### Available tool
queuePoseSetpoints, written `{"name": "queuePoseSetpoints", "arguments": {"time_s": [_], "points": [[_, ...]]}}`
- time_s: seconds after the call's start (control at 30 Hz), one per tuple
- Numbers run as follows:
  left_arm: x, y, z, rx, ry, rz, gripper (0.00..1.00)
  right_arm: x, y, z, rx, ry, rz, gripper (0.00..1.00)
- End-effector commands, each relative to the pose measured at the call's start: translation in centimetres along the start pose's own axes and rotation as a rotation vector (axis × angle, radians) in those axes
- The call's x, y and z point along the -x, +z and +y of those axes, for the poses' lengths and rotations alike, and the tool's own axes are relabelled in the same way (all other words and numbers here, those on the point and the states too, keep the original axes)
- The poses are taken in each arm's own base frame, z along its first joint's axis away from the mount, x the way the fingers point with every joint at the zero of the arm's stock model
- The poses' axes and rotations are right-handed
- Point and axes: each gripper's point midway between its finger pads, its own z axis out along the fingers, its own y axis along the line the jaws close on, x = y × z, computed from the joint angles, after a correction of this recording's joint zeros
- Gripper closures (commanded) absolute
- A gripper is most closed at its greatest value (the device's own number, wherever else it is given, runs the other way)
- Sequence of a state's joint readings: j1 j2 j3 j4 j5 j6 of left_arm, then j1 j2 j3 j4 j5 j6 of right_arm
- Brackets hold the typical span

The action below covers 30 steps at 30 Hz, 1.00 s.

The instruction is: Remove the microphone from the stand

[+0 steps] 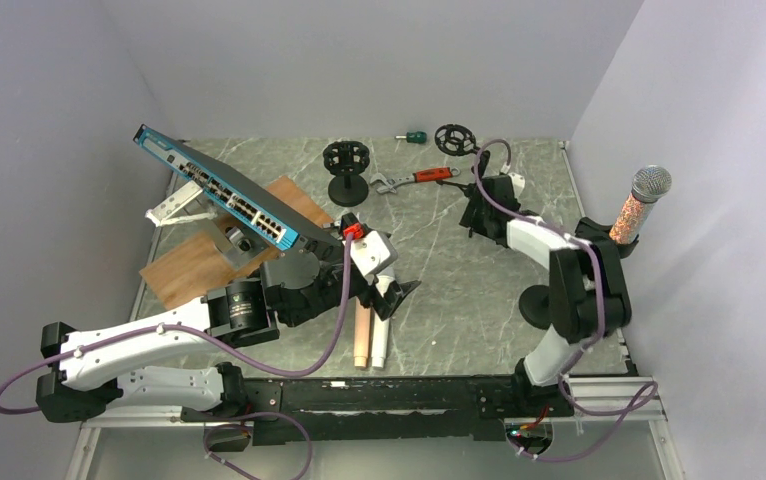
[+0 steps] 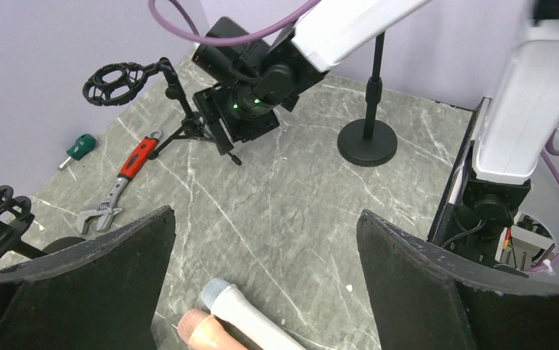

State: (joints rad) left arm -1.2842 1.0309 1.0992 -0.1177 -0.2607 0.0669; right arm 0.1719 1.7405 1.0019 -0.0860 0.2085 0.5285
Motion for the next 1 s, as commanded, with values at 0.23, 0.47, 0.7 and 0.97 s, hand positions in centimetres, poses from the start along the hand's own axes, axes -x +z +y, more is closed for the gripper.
{"name": "queuePoseSetpoints", "arguments": {"time_s": [0.23, 0.47, 0.7, 0.97], "points": [[1.1, -0.2, -0.6, -0.02, -0.02, -0.037, 0.03, 2.1, -14.9, 2.0, 0.158, -0.16, -0.178, 0.18], [1.1, -0.2, -0.5, -0.012, -0.012, -0.036, 0.03, 3.3, -26.9, 6.2, 0.566, -0.3, -0.352, 0.0], [1.3, -0.3, -0.6, -0.014, -0.014, -0.041, 0.03, 6.4, -36.3, 5.1, 0.699, -0.323, -0.608, 0.0], [0.8, 0.1, -0.9, -0.023, -0.013, -0.027, 0.03, 11.4, -38.2, -4.1, 0.265, -0.05, -0.818, 0.0]]}}
